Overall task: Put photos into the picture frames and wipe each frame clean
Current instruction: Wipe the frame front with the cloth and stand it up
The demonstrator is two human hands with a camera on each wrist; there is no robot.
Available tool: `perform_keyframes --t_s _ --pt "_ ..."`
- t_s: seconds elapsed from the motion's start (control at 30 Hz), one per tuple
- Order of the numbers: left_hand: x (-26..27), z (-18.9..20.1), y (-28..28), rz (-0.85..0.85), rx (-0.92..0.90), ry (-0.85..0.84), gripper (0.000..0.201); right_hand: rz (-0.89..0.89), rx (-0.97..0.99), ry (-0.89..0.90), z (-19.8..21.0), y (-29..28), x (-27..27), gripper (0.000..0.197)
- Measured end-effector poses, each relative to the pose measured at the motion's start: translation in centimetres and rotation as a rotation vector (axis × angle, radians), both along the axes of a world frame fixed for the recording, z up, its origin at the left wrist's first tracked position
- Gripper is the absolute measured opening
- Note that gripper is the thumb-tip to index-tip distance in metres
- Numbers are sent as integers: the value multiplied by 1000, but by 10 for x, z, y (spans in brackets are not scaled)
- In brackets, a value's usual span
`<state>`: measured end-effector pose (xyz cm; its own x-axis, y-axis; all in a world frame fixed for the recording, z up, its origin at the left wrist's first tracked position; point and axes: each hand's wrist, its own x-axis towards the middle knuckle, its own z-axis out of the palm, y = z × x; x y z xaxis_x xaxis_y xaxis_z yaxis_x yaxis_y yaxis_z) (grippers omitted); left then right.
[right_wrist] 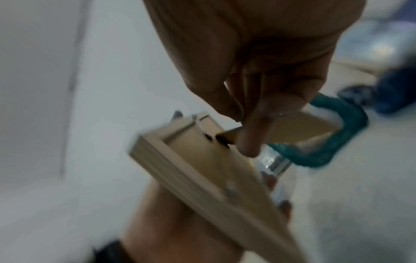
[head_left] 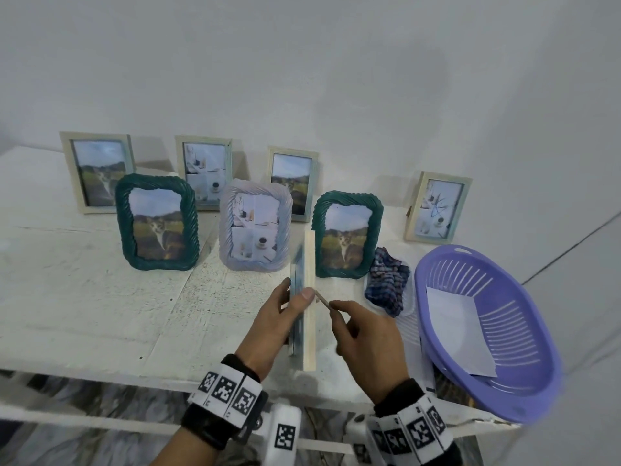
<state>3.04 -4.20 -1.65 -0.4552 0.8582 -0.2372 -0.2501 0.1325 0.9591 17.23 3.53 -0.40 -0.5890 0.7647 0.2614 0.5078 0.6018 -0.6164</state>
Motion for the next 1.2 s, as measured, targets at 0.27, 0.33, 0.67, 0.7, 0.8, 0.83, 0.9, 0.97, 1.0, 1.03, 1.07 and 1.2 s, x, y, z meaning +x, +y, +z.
perform_keyframes --t_s 0.27,0.33,0.67,0.7,0.8,0.83,0.9,0.97,1.0,1.03,1.07,1.2 --pt "9 6 2 10 30 285 107 -19 -1191 505 28 15 13 55" --pt "5 12 5 -4 84 300 87 -15 -1217 576 29 24 19 57" --pt "-42 0 81 66 -15 472 44 -2 -1096 802 54 83 51 70" --pt "-46 -4 91 59 -44 516 48 -2 -1076 803 61 91 51 71" --pt "-50 -14 119 24 -82 620 60 -4 -982 813 79 125 52 72" --pt "-51 -18 127 26 -89 648 62 3 -959 814 85 138 50 72" --pt "-52 -27 137 50 -107 671 63 -6 -927 805 93 166 44 71" --pt "-52 -34 143 58 -107 662 60 -23 -898 780 99 197 37 69" --pt "-53 -38 144 53 -101 657 59 -32 -887 756 102 211 32 68" --pt "-54 -41 144 46 -100 657 57 -40 -885 730 103 225 28 68" --pt "-55 -44 145 43 -91 660 56 -54 -892 702 105 239 23 68" --pt "-57 -49 141 39 -48 662 54 -71 -952 619 108 280 2 67"
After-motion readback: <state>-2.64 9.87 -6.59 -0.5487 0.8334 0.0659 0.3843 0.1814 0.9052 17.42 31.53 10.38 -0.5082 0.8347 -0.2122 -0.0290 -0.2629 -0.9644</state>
